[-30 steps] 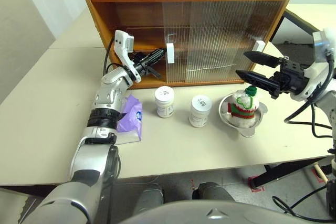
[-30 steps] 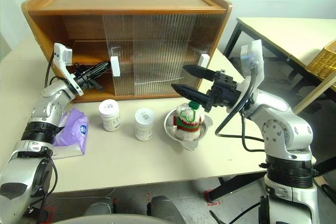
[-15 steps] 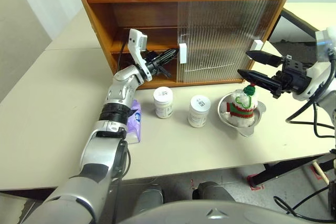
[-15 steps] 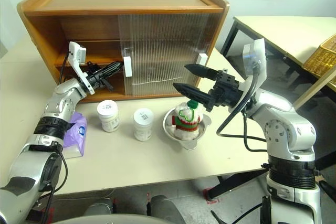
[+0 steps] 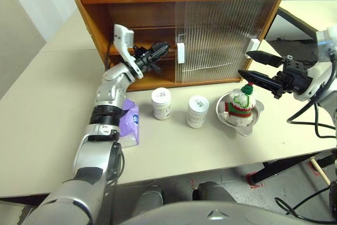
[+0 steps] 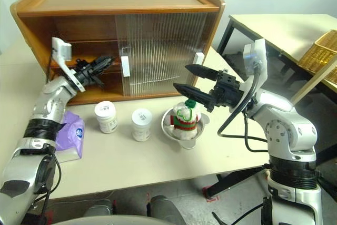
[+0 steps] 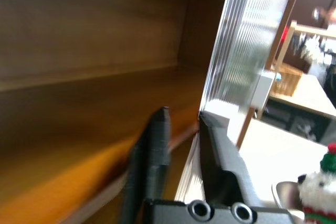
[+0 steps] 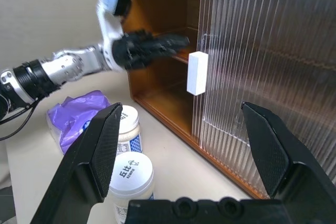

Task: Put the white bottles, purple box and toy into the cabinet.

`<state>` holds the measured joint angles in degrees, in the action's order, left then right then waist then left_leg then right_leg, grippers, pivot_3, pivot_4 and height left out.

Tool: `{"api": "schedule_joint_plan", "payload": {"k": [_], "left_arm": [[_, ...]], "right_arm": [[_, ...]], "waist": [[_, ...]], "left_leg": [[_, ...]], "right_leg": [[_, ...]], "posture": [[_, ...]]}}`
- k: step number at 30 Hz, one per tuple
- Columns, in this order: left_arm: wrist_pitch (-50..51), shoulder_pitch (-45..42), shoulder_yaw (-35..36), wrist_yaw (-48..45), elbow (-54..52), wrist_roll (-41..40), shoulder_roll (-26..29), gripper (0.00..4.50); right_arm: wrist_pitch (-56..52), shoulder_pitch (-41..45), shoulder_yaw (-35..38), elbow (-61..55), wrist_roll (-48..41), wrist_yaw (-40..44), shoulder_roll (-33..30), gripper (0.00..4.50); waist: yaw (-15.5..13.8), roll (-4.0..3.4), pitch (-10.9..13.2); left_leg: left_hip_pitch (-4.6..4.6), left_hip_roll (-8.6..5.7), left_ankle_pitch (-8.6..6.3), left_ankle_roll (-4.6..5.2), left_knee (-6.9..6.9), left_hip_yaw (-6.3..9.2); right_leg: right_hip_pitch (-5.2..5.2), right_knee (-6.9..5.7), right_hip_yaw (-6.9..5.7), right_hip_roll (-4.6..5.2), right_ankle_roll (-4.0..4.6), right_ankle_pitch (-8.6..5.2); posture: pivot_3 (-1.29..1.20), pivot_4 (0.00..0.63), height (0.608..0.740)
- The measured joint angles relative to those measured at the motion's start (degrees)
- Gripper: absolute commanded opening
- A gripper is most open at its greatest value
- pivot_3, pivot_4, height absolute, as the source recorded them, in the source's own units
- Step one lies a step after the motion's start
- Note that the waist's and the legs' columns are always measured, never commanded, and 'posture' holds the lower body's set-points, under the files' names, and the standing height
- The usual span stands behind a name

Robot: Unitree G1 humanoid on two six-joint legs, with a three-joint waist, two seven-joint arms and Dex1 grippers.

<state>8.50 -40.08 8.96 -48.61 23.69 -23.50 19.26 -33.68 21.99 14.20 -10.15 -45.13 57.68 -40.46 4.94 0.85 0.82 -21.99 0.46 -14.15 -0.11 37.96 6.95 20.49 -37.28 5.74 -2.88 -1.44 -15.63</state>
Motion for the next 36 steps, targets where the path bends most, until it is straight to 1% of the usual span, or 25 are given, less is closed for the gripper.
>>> {"api": "schedule_joint_plan", "payload": {"k": [4,6,10,14,16,19,21,23,25,31,33,36], "left_arm": [[4.9,5.5,1.1,0.3,-9.8,-2.5,3.3,3.65],[7.4,8.9,1.5,0.6,-14.5,-3.6,5.3,4.44],[11.5,15.9,2.8,1.0,-22.9,-6.1,8.6,4.48],[15.2,26.1,6.8,2.4,-32.1,-9.6,11.3,4.48],[16.4,30.0,8.8,3.6,-34.7,-11.0,11.3,4.48],[17.0,34.2,11.2,5.1,-38.1,-12.3,11.4,4.48],[16.6,40.6,13.3,5.3,-41.0,-12.8,11.4,4.48],[16.5,45.8,14.5,5.3,-42.2,-13.2,11.0,4.48],[16.4,48.2,15.1,5.3,-42.9,-13.7,10.9,4.48],[10.9,58.0,18.9,1.9,-45.6,-16.7,8.5,4.48],[9.5,60.1,19.4,1.2,-45.6,-16.8,8.3,4.48],[7.1,63.1,19.5,-0.1,-45.6,-16.8,7.7,4.48]], "right_arm": [[0.0,1.7,-1.5,1.7,0.3,1.0,0.6,4.5],[0.0,2.0,-2.0,2.5,0.5,1.5,1.0,4.5],[0.1,3.1,-2.5,3.9,0.8,2.3,1.4,4.5],[0.2,4.2,-3.3,4.7,1.0,3.3,1.5,4.5],[0.2,4.3,-3.3,5.3,1.1,3.7,1.5,4.5],[0.3,4.9,-3.9,5.9,1.1,4.0,1.9,4.5],[0.3,5.3,-4.2,6.1,1.1,4.3,2.2,4.5],[0.3,5.3,-4.3,6.2,1.1,4.4,2.3,4.5],[0.3,5.4,-4.3,6.2,1.2,4.6,2.3,4.5],[0.3,5.9,-4.5,6.3,1.2,5.1,2.6,4.5],[0.3,5.9,-4.5,6.4,1.2,5.3,2.6,4.5],[0.3,6.2,-4.6,6.6,1.3,5.5,2.7,4.5]], "waist": [[-0.3,0.0,0.0],[-0.8,-0.02,0.0],[-1.6,-0.04,0.0],[-2.0,-0.08,0.1],[-2.3,-0.09,0.1],[-2.9,-0.14,0.1],[-2.9,-0.24,0.1],[-2.9,-0.27,0.1],[-3.1,-0.25,0.1],[-3.4,-0.35,0.2],[-3.4,-0.36,0.2],[-3.4,-0.39,0.2]], "left_leg": [[0.02,0.0,0.0,0.0,-0.01,-0.02],[0.04,0.0,0.0,0.0,-0.03,-0.01],[0.08,0.03,-0.02,-0.03,-0.06,0.02],[0.08,0.08,-0.05,-0.1,-0.19,0.04],[0.07,0.14,-0.08,-0.16,-0.2,0.06],[0.07,0.21,-0.08,-0.2,-0.23,0.18],[0.09,0.24,-0.14,-0.29,-0.32,0.28],[0.07,0.27,-0.18,-0.36,-0.41,0.28],[0.07,0.34,-0.2,-0.4,-0.41,0.28],[0.09,0.59,-0.42,-0.77,-0.53,0.3],[0.09,0.71,-0.47,-0.85,-0.53,0.29],[0.1,0.82,-0.49,-0.86,-0.61,0.26]], "right_leg": [[0.01,0.0,0.01,-0.01,0.08,-0.04],[0.02,0.0,0.01,-0.01,0.16,-0.05],[0.05,-0.01,0.04,0.0,0.33,-0.06],[0.17,-0.03,0.07,0.0,0.56,-0.1],[0.22,-0.06,0.11,-0.01,0.69,-0.1],[0.28,-0.07,0.44,-0.01,1.26,0.13],[0.36,-0.1,0.6,-0.04,1.4,0.11],[0.47,-0.12,0.66,-0.09,1.46,0.06],[0.5,-0.14,0.67,-0.19,1.53,0.03],[0.68,-0.17,1.03,-0.23,1.6,-0.07],[0.71,-0.17,1.05,-0.3,1.48,-0.2],[0.78,-0.19,1.07,-0.35,1.56,-0.22]], "posture": [[-0.11,0.019,0.74],[-0.1,0.021,0.74],[-0.1,0.021,0.74],[-0.08,0.027,0.74],[-0.07,0.028,0.74],[-0.06,0.027,0.74],[-0.05,0.032,0.74],[-0.05,0.032,0.74],[-0.05,0.033,0.74],[-0.04,0.036,0.74],[-0.04,0.036,0.74],[-0.03,0.035,0.74]]}}
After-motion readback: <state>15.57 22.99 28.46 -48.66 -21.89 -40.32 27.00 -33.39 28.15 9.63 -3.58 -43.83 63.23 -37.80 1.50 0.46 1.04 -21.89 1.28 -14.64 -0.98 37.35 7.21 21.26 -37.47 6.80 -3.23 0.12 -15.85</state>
